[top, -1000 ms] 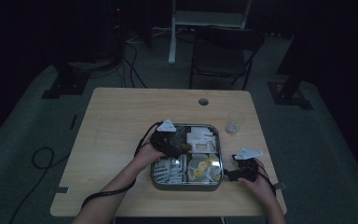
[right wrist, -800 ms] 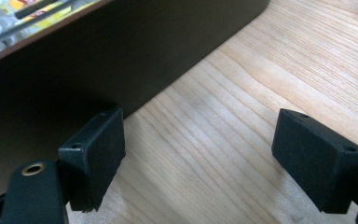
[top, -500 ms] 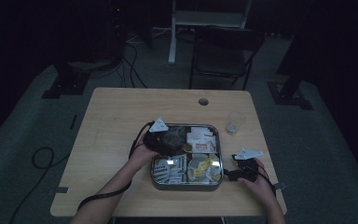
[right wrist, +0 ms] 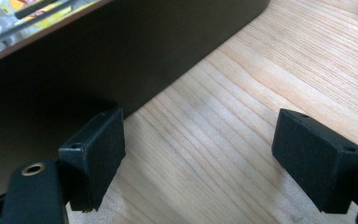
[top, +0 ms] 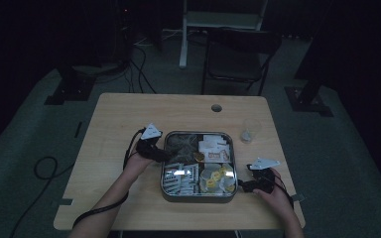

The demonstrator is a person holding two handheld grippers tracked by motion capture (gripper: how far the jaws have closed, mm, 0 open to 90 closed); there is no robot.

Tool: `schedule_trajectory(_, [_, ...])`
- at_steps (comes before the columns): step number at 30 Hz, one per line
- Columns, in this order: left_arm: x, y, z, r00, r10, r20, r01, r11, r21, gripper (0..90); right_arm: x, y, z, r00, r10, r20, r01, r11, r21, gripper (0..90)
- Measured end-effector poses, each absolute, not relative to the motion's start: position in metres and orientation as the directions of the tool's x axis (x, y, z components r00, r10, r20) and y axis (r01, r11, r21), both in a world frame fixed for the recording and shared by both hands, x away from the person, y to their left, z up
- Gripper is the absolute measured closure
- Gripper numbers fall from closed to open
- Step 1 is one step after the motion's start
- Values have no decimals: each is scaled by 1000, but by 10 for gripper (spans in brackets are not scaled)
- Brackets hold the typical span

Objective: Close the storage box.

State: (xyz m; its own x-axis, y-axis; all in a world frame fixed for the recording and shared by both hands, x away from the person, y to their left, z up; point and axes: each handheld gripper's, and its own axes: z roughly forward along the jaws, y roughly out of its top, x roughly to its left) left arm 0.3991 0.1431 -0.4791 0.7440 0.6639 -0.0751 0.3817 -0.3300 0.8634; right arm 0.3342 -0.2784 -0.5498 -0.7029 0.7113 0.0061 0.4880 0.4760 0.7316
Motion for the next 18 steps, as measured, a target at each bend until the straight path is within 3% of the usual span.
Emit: schedule_trajectory(18, [395, 200, -498, 637, 768, -59, 432, -293, 853, 4, 334, -278, -550, -703, 711, 6, 488, 476, 732, 169])
